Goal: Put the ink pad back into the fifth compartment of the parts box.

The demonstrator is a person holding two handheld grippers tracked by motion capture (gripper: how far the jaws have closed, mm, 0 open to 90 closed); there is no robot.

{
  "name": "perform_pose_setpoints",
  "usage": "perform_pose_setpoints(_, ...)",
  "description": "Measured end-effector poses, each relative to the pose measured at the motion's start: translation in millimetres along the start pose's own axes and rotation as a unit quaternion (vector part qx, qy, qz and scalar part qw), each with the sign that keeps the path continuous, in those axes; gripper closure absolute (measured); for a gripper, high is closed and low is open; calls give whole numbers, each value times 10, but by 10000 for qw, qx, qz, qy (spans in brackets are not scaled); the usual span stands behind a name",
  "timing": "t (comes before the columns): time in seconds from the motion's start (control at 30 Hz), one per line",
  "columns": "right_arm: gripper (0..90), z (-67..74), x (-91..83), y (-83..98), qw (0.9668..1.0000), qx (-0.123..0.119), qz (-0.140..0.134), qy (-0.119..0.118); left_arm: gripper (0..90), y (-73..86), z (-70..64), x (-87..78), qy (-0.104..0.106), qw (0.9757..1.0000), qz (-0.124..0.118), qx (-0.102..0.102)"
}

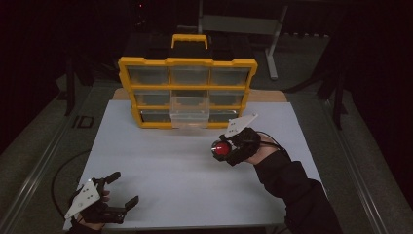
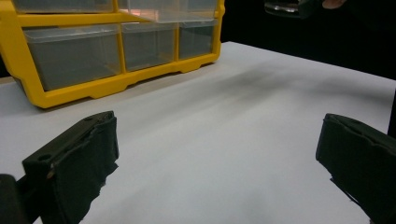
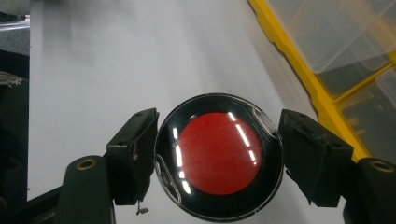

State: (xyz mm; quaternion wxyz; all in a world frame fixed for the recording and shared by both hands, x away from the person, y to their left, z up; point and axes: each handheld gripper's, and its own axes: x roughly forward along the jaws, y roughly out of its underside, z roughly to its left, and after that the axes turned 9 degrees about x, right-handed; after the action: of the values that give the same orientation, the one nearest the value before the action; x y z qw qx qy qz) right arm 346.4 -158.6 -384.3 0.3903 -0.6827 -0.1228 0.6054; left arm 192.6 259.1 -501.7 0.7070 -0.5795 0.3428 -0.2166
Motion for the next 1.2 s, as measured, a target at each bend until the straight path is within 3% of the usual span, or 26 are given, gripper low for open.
perform_pose_setpoints(1.2,303,-135,-325,-602,9996,-161,-159,168,0,-3,0,-4,17,10000,-14,-1)
